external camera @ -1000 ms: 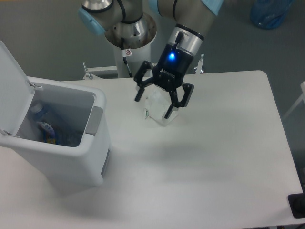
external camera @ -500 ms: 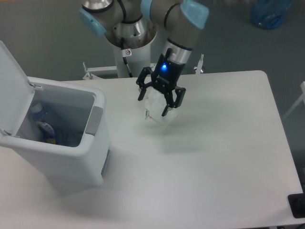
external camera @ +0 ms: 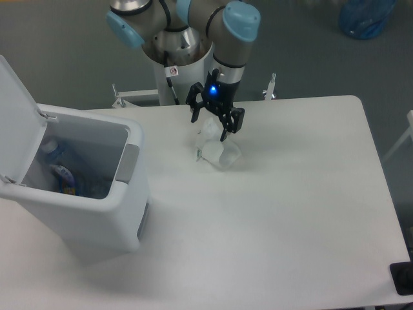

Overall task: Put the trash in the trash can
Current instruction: 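Lower the gripper onto the tissue and pinch it closed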

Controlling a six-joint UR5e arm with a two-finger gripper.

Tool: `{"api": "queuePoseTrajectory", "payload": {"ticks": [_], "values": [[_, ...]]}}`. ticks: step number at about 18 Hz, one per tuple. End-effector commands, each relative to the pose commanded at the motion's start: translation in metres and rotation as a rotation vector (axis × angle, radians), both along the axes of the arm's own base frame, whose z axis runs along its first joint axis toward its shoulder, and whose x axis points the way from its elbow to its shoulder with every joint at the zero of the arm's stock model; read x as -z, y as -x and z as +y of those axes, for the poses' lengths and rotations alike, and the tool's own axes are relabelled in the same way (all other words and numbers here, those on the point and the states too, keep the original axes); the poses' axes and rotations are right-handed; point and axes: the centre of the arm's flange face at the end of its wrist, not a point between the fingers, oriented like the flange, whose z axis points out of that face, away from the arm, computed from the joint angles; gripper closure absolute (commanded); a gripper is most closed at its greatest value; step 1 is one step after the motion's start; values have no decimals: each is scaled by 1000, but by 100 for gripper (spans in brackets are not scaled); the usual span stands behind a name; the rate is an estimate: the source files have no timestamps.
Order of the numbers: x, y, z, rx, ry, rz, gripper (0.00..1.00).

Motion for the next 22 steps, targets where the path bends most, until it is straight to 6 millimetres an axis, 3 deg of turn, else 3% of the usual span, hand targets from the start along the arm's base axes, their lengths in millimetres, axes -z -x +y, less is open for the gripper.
{"api": "queuePoseTrajectory", "payload": {"ticks": [11, 16, 17, 18, 20, 22], "values": [[31, 16, 8, -83, 30, -72, 0], [57, 19, 19, -62, 55, -127, 1], [56, 19, 24, -55, 54, -127, 5], [55, 21, 28, -77, 54, -132, 21], [51, 23, 38, -139, 59, -140, 64], [47, 27, 56, -204, 65, -149, 86]]}}
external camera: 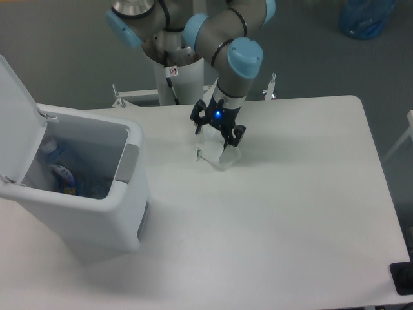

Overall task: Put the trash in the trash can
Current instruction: 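Lower the gripper onto the tissue and pinch it closed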

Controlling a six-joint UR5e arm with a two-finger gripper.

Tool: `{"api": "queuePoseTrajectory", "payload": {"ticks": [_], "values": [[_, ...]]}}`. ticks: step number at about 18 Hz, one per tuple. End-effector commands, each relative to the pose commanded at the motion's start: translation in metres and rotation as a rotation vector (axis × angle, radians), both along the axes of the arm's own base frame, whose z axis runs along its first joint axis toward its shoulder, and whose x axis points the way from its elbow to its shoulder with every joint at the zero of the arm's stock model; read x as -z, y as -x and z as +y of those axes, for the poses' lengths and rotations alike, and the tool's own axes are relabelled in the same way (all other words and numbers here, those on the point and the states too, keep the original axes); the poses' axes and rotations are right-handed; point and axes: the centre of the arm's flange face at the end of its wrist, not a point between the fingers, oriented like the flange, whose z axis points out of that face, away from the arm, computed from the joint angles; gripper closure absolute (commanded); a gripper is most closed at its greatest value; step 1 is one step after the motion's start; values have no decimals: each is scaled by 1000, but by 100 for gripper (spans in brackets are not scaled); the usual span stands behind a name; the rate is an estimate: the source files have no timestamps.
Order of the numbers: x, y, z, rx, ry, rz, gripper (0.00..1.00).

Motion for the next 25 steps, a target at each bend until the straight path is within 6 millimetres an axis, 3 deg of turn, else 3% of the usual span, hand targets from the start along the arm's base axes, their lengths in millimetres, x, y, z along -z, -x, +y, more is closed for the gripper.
{"api": "queuePoseTrajectory", "payload": {"ticks": [1, 2, 11, 13, 16, 25], "values": [[-4, 4, 8, -41, 6, -1, 99], [-9, 6, 14, -75, 9, 2, 100], [-22, 9, 16, -85, -3, 21, 100], [-36, 9, 17, -86, -19, 44, 100], [-72, 13, 19, -88, -48, 74, 100], [-211, 40, 50, -217, -353, 87, 100]]}}
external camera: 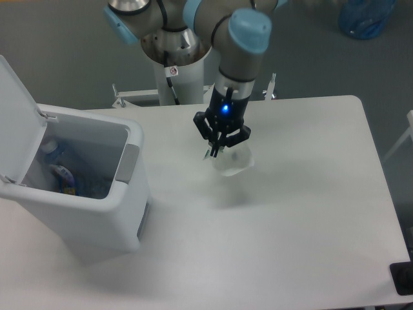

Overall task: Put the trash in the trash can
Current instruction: 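Lower the gripper onto the tissue and pinch it closed, then lift the tissue and carry it over the trash bin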

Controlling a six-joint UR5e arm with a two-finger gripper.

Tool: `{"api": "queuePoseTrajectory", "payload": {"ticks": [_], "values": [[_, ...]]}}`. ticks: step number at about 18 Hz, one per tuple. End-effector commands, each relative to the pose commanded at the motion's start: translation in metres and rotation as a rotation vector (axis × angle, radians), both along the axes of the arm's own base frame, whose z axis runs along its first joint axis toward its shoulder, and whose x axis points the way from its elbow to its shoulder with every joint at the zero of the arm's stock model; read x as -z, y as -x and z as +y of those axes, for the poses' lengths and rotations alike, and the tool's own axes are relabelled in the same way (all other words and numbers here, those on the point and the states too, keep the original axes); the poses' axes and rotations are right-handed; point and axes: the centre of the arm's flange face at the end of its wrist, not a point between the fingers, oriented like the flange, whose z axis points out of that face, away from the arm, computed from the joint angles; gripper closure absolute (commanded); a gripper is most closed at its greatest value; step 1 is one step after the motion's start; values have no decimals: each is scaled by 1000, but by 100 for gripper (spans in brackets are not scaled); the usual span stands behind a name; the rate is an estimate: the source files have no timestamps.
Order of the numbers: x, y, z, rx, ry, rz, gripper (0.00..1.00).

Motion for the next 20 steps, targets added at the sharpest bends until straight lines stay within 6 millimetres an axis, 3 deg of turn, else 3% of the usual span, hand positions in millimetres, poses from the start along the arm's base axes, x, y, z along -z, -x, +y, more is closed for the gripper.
{"api": "queuePoseTrajectory", "payload": {"ticks": [9, 11, 17, 20], "values": [[-118, 33, 5, -166, -306, -100, 100], [-136, 36, 7, -190, -349, -129, 100], [-139, 28, 22, -184, -403, -239, 100], [-136, -3, 47, -122, -399, -282, 100]]}}
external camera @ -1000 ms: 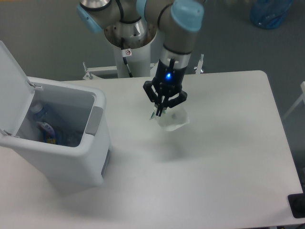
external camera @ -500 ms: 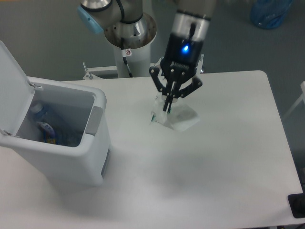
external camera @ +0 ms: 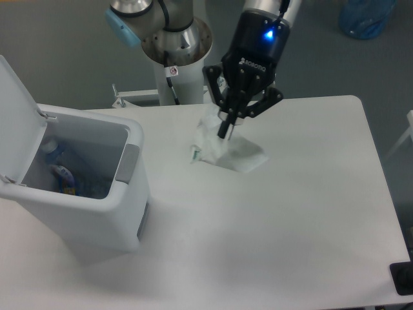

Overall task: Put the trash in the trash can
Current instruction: 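Lift the tissue and carry it over the trash bin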

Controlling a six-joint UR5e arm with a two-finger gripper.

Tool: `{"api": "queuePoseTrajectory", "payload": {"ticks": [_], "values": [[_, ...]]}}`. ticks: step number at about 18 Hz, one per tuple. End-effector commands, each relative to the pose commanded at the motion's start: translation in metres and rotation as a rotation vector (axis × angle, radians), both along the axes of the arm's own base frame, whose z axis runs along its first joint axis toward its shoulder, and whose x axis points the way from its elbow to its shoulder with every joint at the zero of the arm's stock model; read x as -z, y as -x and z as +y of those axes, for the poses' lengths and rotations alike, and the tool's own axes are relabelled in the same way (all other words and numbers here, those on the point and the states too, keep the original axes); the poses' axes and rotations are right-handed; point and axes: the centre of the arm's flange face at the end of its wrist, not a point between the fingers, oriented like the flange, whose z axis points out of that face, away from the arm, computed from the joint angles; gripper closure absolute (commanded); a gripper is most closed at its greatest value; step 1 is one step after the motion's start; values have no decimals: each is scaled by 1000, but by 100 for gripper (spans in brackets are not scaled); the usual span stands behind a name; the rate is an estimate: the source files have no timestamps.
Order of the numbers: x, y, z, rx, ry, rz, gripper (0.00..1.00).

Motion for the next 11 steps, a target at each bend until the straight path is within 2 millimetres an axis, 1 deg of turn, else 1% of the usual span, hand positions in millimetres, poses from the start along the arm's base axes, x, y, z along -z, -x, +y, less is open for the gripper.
{"api": "queuePoseTrajectory", "payload": {"ticks": [3, 6, 9, 10, 11], "values": [[1, -22, 17, 51, 1, -1, 100], [1, -52, 33, 107, 1, -4, 100], [8, -86, 35, 157, 5, -3, 100], [12, -94, 35, 172, 7, 0, 100], [12, -100, 36, 186, 3, 10, 98]]}}
